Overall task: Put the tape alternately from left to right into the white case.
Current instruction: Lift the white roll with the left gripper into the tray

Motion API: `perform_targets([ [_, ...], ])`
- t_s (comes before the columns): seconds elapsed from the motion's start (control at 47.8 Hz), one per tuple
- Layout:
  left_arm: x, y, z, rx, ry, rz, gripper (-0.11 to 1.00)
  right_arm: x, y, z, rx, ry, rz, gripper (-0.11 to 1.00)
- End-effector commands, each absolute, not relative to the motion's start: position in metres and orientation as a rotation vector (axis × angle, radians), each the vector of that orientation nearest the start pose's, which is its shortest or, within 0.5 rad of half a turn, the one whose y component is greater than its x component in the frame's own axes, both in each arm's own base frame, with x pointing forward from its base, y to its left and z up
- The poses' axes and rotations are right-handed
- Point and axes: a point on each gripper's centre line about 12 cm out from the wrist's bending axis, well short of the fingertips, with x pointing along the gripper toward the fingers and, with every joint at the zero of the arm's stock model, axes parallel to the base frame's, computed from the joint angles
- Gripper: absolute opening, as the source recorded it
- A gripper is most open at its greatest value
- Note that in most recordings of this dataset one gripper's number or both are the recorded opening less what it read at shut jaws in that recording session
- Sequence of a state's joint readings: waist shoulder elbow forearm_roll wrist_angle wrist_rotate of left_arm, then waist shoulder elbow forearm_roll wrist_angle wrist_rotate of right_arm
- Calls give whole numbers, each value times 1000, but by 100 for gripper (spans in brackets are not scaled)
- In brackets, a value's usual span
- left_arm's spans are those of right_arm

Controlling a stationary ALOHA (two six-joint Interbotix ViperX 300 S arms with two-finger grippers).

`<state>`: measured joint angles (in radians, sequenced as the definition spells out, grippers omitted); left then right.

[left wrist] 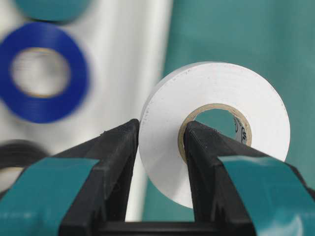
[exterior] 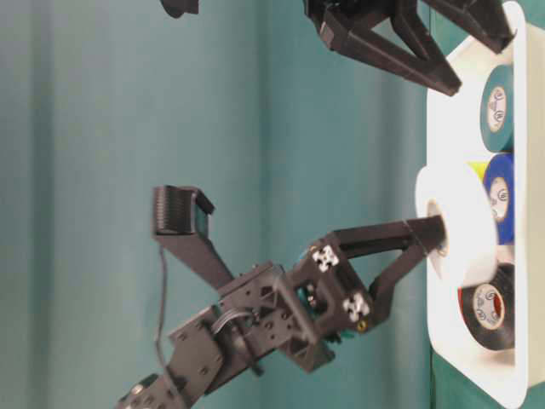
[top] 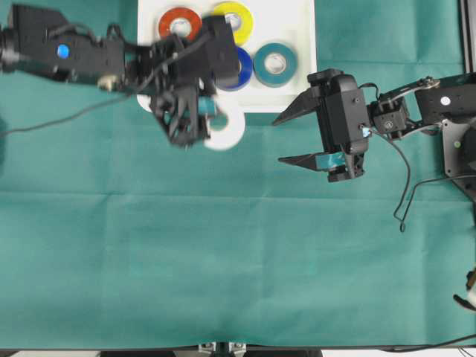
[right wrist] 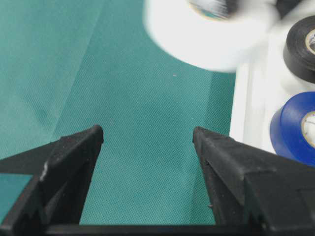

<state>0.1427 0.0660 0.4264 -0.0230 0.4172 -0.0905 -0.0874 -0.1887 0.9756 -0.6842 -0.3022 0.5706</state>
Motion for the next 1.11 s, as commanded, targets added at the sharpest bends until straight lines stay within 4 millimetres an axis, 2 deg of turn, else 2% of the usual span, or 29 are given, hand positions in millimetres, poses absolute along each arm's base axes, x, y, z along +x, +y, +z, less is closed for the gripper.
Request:
perform_targets([
  [0.0, 417, 78, 200, -178, 843, 211, -3, 316, -4, 169, -14, 506, 128, 80],
  [0.146, 422, 107, 197, -180, 833, 259, -3, 316, -4, 169, -14, 505, 128, 80],
  [0.314, 434, 127, 198, -161, 820, 280, -3, 316, -4, 169, -14, 506, 129, 80],
  [0.816, 465, 157, 201, -118, 786, 296, -3, 315, -4, 168, -13, 509, 129, 80],
  [1.087, 475, 167, 193, -121, 785, 307, -3, 314, -4, 167, -17, 511, 130, 80],
])
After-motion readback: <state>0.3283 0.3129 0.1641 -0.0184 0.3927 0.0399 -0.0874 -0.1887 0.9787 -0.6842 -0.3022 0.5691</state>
